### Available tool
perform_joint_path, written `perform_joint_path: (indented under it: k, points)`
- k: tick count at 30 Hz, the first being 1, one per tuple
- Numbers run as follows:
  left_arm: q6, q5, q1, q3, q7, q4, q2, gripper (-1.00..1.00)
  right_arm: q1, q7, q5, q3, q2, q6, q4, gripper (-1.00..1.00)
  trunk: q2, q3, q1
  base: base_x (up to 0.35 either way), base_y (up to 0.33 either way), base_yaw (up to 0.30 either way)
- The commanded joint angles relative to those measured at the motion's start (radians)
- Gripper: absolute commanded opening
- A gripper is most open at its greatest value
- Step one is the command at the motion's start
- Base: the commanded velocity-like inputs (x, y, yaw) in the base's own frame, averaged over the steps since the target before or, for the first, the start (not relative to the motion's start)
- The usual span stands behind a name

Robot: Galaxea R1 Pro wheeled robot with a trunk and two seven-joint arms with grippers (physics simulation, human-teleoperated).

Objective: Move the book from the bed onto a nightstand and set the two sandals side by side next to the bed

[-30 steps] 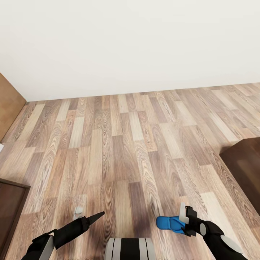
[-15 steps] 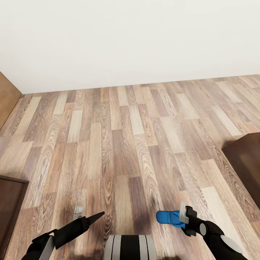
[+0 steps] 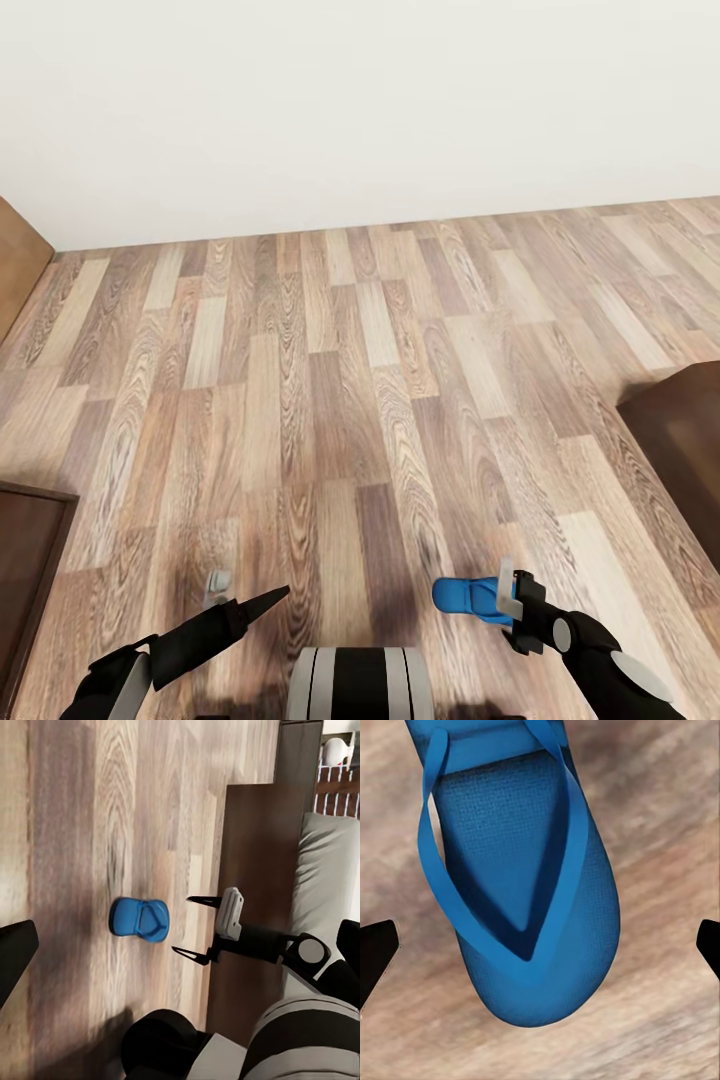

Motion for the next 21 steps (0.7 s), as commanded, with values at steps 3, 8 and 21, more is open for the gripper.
perform_joint_path:
  k: [3, 8, 21]
  points:
    - [0.009, 0.004, 0.000, 0.000, -0.002, 0.000, 0.000, 1.00, 0.000, 0.003, 0.011, 0.001, -0.001, -0.003, -0.001, 1.00, -0.001, -0.012, 0.001, 0.000, 0.000, 0.000]
    - [0.009, 0.004, 0.000, 0.000, -0.002, 0.000, 0.000, 1.00, 0.000, 0.003, 0.011, 0.001, -0.001, -0.003, -0.001, 1.00, -0.002, -0.032, 0.003, 0.000, 0.000, 0.000]
    - [0.009, 0.004, 0.000, 0.000, -0.002, 0.000, 0.000, 1.00, 0.000, 0.003, 0.010, 0.001, -0.001, -0.003, -0.001, 1.00, -0.002, -0.035, 0.004, 0.000, 0.000, 0.000]
